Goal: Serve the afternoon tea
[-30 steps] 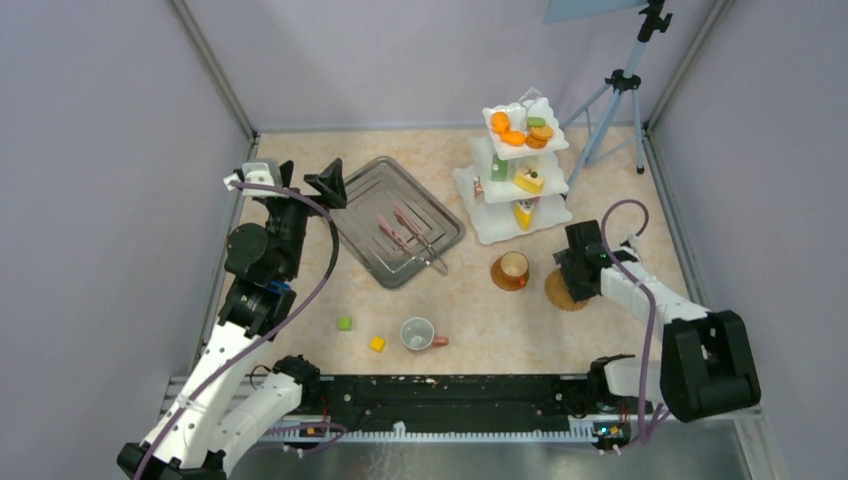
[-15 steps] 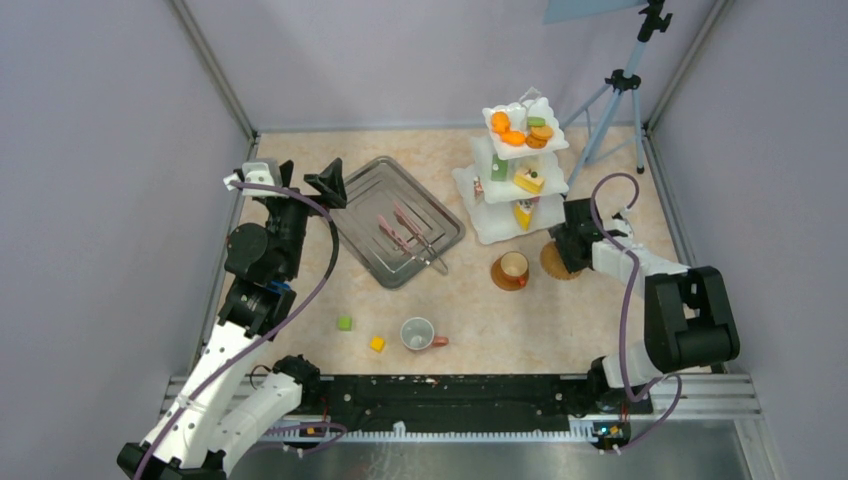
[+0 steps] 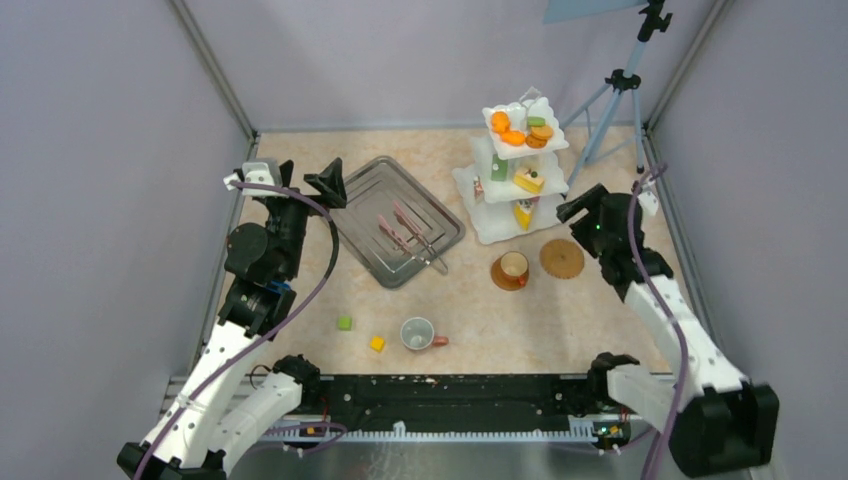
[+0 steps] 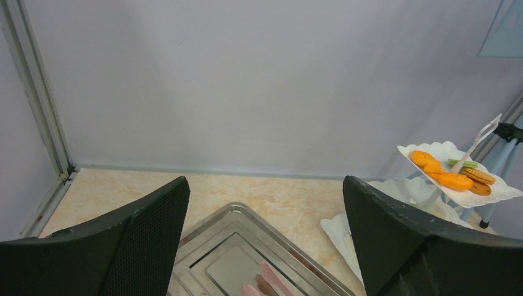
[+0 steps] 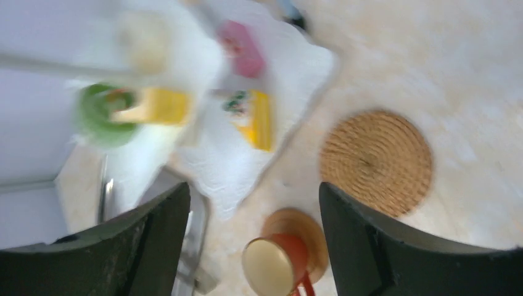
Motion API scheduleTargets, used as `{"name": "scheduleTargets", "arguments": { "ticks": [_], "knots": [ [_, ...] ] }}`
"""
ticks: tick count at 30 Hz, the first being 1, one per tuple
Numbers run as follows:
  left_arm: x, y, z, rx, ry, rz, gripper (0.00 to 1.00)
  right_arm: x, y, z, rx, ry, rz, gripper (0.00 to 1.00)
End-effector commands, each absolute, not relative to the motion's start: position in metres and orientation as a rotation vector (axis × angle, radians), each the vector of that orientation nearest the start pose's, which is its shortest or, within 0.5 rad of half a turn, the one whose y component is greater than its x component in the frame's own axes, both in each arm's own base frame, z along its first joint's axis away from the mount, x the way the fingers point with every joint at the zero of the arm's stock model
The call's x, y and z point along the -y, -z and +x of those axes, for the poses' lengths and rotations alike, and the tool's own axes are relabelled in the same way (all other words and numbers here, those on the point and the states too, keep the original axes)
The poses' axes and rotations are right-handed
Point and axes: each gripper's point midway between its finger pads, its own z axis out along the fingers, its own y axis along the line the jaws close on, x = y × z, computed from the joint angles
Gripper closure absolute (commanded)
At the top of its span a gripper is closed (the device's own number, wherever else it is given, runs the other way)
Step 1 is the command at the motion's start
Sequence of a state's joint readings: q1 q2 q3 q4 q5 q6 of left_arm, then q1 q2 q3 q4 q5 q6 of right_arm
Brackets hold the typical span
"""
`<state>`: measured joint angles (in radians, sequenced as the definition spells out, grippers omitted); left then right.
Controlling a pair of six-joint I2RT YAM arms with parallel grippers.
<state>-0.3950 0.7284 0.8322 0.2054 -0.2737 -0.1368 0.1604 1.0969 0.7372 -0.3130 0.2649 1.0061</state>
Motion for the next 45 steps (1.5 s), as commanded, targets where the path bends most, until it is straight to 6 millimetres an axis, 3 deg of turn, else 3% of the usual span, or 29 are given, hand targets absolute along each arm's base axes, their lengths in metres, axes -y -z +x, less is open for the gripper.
{"name": "scheduleTargets", "arguments": {
  "ticks": [1, 3, 8, 13, 16, 19, 23, 33, 36, 41, 45],
  "knots": [
    [0.076, -0.431, 0.29, -1.218, 0.309, -0.088, 0.01, -0.105, -0.231, 0.303, -1.895, -0.649, 0.159, 0.24],
    [0.078, -0.43, 0.291, -1.22, 0.313, -0.085, 0.01, -0.147, -0.249, 0.27, -1.8, -0.842, -0.204, 0.09],
    [0.08, -0.429, 0.292, -1.226, 0.323, -0.078, 0.01, -0.19, -0.248, 0.225, -1.773, -0.866, -0.576, 0.08],
    [0.078, -0.428, 0.293, -1.229, 0.309, -0.087, 0.01, -0.237, -0.21, 0.199, -1.756, -0.683, -0.933, 0.06],
    [0.077, -0.427, 0.293, -1.23, 0.306, -0.088, 0.01, -0.269, -0.178, 0.172, -1.674, -0.586, -1.221, 0.06],
    [0.077, -0.428, 0.293, -1.229, 0.305, -0.087, 0.01, -0.292, -0.151, 0.157, -1.596, -0.553, -1.42, 0.06],
    [0.074, -0.428, 0.292, -1.226, 0.293, -0.096, 0.01, -0.312, -0.121, 0.154, -1.61, -0.59, -1.492, 0.08],
    [0.074, -0.429, 0.291, -1.221, 0.295, -0.094, 0.01, -0.358, -0.059, 0.117, -1.668, -0.759, -1.658, 0.25],
    [0.074, -0.429, 0.292, -1.223, 0.294, -0.094, 0.01, -0.361, -0.051, 0.119, -1.697, -0.744, -1.631, 0.26],
    [0.075, -0.43, 0.291, -1.22, 0.299, -0.091, 0.01, -0.37, -0.057, 0.125, -1.694, -0.742, -1.561, 0.29],
    [0.074, -0.429, 0.292, -1.224, 0.293, -0.094, 0.01, -0.386, -0.061, 0.125, -1.696, -0.756, -1.515, 0.44]
  ]
}}
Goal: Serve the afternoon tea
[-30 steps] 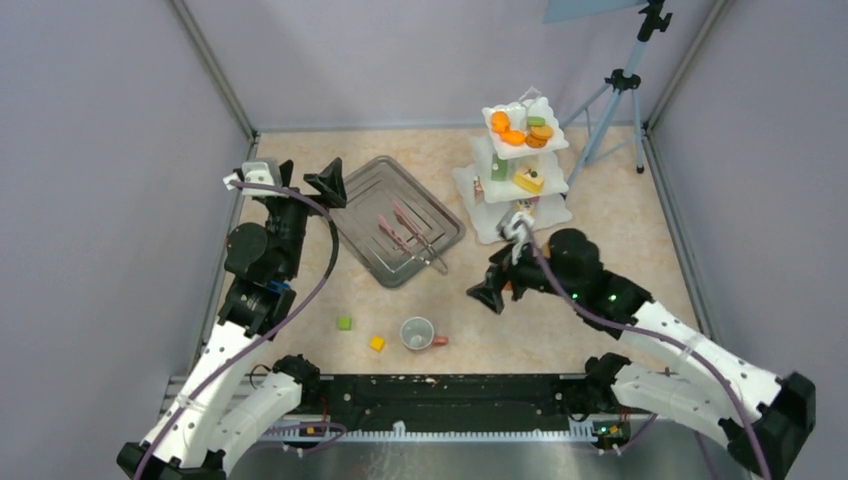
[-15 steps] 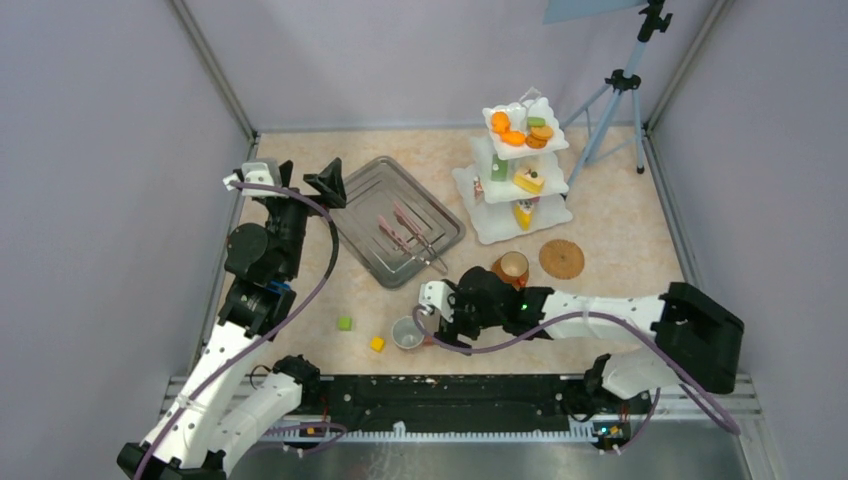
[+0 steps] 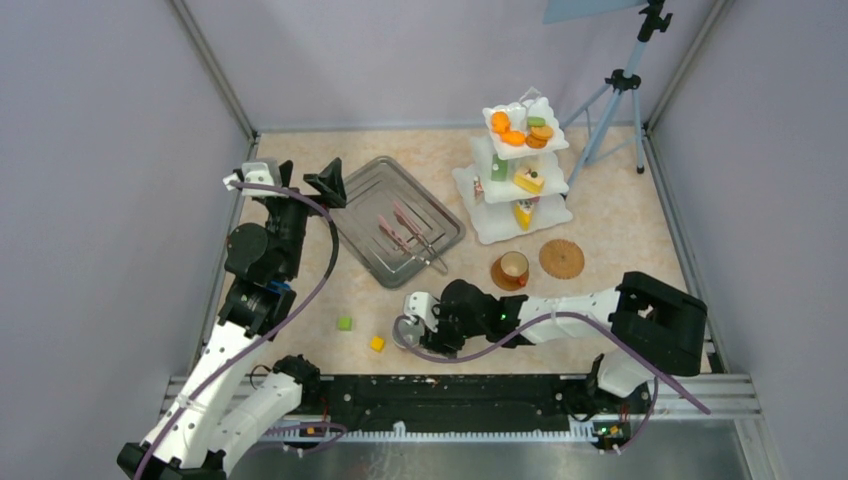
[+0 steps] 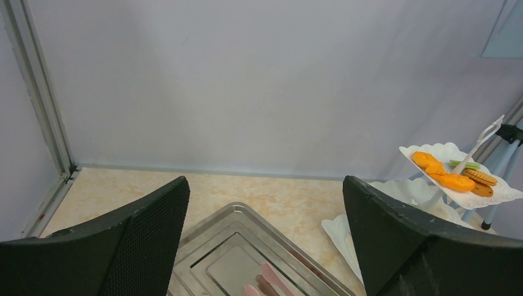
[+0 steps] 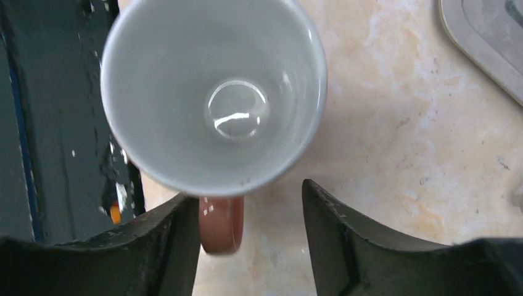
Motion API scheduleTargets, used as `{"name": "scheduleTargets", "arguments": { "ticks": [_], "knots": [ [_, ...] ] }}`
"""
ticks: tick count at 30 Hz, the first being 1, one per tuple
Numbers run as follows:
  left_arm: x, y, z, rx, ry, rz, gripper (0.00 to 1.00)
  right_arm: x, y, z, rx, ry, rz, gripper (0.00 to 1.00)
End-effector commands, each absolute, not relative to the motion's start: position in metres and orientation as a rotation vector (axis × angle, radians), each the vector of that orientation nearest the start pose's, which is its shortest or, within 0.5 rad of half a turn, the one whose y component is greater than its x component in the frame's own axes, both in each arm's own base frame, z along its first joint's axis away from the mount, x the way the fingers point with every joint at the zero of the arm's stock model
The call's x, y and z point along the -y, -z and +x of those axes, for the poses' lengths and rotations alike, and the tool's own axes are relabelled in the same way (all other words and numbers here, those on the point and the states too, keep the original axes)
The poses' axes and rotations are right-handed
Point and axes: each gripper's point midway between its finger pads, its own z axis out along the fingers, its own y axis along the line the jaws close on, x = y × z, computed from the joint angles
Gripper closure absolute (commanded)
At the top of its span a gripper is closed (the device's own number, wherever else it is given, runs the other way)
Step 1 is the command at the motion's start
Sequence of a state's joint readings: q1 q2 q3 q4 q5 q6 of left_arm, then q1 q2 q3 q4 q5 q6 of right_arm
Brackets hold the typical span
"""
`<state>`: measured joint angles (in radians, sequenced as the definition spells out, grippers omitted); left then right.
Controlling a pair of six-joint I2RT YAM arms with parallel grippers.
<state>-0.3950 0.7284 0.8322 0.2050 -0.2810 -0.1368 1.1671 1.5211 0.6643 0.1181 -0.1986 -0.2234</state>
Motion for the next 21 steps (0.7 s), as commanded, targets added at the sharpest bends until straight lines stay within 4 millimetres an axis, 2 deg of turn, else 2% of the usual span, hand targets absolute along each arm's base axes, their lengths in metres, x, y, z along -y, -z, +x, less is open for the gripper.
{"name": "scheduleTargets", "arguments": {
  "ticks": [1, 3, 5, 7, 10, 12, 15, 17, 21],
  "knots": [
    [0.074, -0.428, 0.292, -1.225, 0.293, -0.094, 0.01, -0.388, -0.063, 0.124, -1.694, -0.762, -1.499, 0.46],
    [0.075, -0.428, 0.292, -1.225, 0.296, -0.092, 0.01, -0.392, -0.068, 0.125, -1.682, -0.771, -1.474, 0.55],
    [0.075, -0.428, 0.292, -1.226, 0.296, -0.092, 0.01, -0.391, -0.074, 0.129, -1.678, -0.754, -1.456, 0.69],
    [0.076, -0.429, 0.292, -1.225, 0.299, -0.09, 0.01, -0.387, -0.083, 0.131, -1.657, -0.733, -1.449, 0.79],
    [0.075, -0.429, 0.292, -1.224, 0.299, -0.091, 0.01, -0.374, -0.107, 0.137, -1.614, -0.693, -1.399, 0.87],
    [0.076, -0.429, 0.292, -1.225, 0.299, -0.09, 0.01, -0.36, -0.135, 0.143, -1.558, -0.656, -1.342, 0.98],
    [0.076, -0.428, 0.293, -1.228, 0.301, -0.089, 0.01, -0.327, -0.17, 0.163, -1.542, -0.539, -1.216, 1.0],
    [0.076, -0.428, 0.293, -1.227, 0.303, -0.089, 0.01, -0.294, -0.193, 0.183, -1.569, -0.447, -1.076, 1.0],
    [0.077, -0.428, 0.292, -1.227, 0.306, -0.087, 0.01, -0.212, -0.219, 0.201, -1.587, -0.256, -0.87, 1.0]
  ]
}}
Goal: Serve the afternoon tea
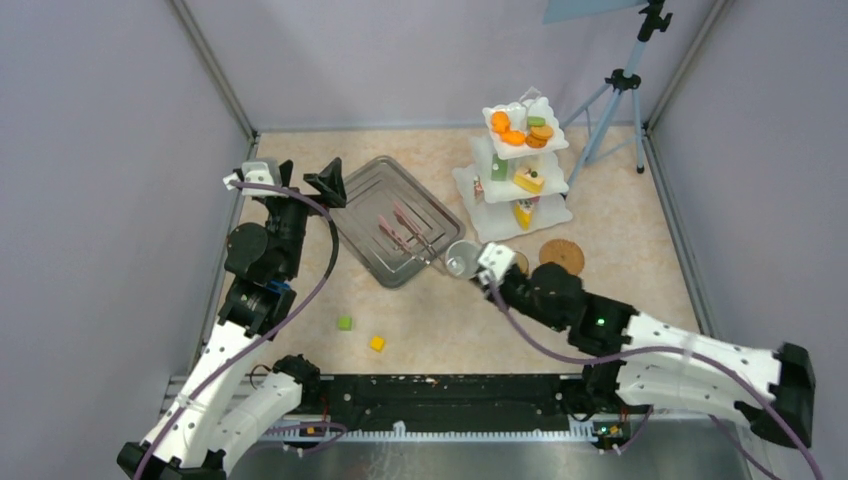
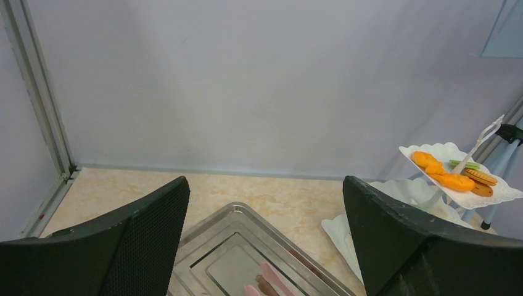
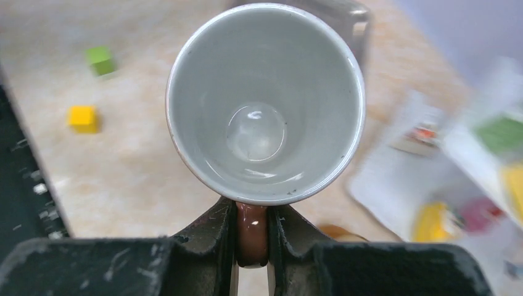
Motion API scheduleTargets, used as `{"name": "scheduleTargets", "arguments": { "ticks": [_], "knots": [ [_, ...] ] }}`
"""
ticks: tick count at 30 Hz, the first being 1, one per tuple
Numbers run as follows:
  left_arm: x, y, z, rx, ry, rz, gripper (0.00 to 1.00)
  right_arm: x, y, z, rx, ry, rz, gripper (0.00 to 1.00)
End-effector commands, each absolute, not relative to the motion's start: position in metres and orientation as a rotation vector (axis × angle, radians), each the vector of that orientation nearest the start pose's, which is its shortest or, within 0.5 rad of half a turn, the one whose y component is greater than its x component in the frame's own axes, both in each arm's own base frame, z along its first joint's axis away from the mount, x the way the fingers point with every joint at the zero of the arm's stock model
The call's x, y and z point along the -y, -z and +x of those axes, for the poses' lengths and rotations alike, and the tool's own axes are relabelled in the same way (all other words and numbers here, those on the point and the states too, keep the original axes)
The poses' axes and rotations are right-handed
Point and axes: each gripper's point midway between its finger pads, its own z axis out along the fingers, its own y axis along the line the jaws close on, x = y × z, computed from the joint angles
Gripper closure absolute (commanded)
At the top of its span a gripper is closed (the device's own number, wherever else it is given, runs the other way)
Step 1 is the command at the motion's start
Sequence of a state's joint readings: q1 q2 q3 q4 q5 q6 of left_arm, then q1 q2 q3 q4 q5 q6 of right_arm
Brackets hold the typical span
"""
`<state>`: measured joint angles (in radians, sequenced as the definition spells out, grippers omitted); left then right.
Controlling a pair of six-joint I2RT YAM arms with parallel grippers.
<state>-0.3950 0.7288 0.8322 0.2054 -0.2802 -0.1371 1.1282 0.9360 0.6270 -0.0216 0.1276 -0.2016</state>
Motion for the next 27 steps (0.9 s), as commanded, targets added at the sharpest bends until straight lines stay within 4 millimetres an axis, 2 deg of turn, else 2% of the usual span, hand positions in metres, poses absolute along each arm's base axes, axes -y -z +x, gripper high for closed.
{"name": "scheduleTargets", "arguments": {
  "ticks": [1, 4, 6, 8, 10, 13, 16, 18, 19, 27],
  "knots": [
    [0.077, -0.428, 0.292, -1.226, 0.308, -0.087, 0.01, -0.195, -0.227, 0.202, -1.569, -0.227, -0.824, 1.0],
    [0.078, -0.428, 0.292, -1.228, 0.314, -0.085, 0.01, -0.156, -0.237, 0.199, -1.538, -0.185, -0.78, 1.0],
    [0.08, -0.429, 0.292, -1.227, 0.321, -0.082, 0.01, -0.127, -0.238, 0.209, -1.57, -0.111, -0.637, 1.0],
    [0.08, -0.428, 0.292, -1.229, 0.326, -0.081, 0.01, -0.108, -0.24, 0.22, -1.588, -0.059, -0.522, 1.0],
    [0.081, -0.427, 0.293, -1.231, 0.324, -0.08, 0.01, -0.094, -0.233, 0.233, -1.641, 0.012, -0.451, 1.0],
    [0.079, -0.425, 0.295, -1.236, 0.312, -0.084, 0.01, -0.087, -0.202, 0.255, -1.759, 0.097, -0.481, 1.0],
    [0.079, -0.426, 0.293, -1.232, 0.315, -0.082, 0.01, -0.074, -0.17, 0.274, -1.852, 0.075, -0.47, 1.0],
    [0.079, -0.427, 0.293, -1.23, 0.312, -0.084, 0.01, -0.07, -0.16, 0.284, -1.867, -0.026, -0.439, 1.0],
    [0.078, -0.427, 0.293, -1.229, 0.308, -0.085, 0.01, -0.06, -0.156, 0.289, -1.881, -0.022, -0.397, 1.0],
    [0.077, -0.43, 0.289, -1.218, 0.31, -0.087, 0.01, -0.053, -0.116, 0.303, -2.017, 0.007, -0.43, 1.0]
  ]
}}
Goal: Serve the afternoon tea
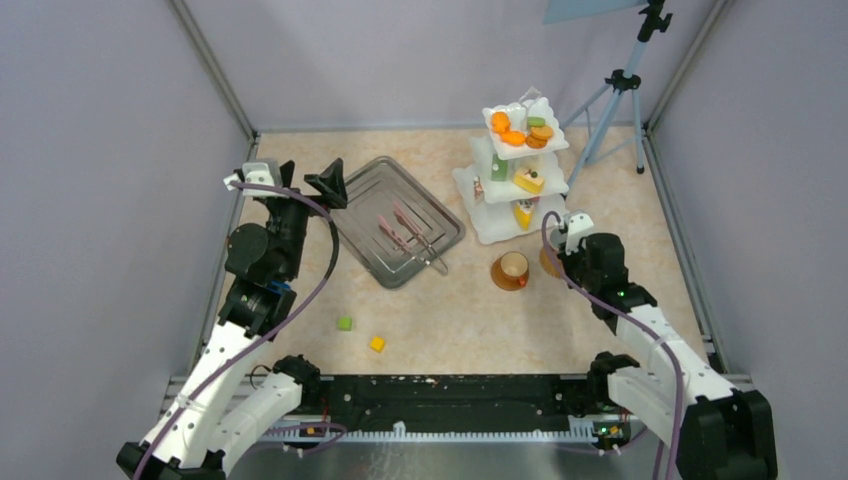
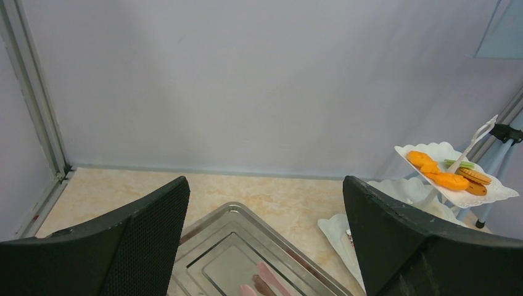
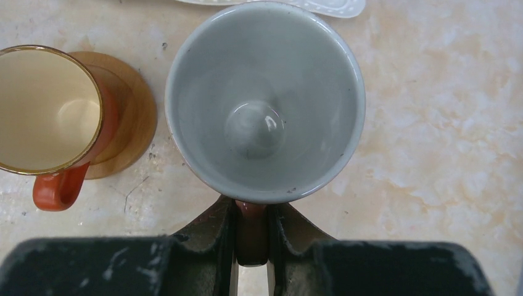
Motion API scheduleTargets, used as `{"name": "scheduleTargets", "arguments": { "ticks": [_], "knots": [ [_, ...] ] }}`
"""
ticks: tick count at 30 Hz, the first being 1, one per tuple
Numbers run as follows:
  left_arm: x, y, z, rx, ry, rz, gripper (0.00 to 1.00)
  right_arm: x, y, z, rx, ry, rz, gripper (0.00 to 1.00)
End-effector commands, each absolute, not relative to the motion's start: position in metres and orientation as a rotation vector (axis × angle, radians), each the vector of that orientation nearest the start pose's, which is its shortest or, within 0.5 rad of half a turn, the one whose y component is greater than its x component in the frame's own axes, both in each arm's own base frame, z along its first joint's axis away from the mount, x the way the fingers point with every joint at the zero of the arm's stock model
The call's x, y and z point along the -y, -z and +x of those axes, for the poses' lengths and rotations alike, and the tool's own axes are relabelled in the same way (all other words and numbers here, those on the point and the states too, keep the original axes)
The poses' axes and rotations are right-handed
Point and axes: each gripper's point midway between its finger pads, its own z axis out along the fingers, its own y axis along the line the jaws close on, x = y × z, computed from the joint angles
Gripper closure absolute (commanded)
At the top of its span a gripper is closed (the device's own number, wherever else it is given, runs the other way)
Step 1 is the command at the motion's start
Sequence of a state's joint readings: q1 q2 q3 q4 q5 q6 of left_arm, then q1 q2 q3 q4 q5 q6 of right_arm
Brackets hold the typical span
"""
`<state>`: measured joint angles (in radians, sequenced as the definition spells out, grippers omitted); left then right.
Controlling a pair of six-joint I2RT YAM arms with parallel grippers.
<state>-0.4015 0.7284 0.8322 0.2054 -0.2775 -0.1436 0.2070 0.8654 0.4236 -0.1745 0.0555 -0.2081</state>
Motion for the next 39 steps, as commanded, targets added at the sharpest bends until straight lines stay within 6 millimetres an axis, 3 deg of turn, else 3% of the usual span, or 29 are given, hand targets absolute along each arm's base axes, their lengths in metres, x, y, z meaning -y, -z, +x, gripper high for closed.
{"name": "scheduleTargets", "arguments": {
  "ticks": [1, 5, 21, 39],
  "knots": [
    [0.077, -0.43, 0.289, -1.217, 0.308, -0.089, 0.01, -0.053, -0.113, 0.304, -2.022, 0.009, -0.432, 1.0],
    [0.077, -0.43, 0.289, -1.217, 0.307, -0.089, 0.01, -0.043, -0.102, 0.302, -2.05, 0.056, -0.398, 1.0],
    [0.077, -0.431, 0.289, -1.215, 0.308, -0.089, 0.01, -0.028, -0.088, 0.313, -2.064, 0.06, -0.344, 1.0],
    [0.076, -0.432, 0.288, -1.21, 0.306, -0.091, 0.01, -0.031, -0.076, 0.307, -2.127, 0.024, -0.319, 0.98]
  ]
}}
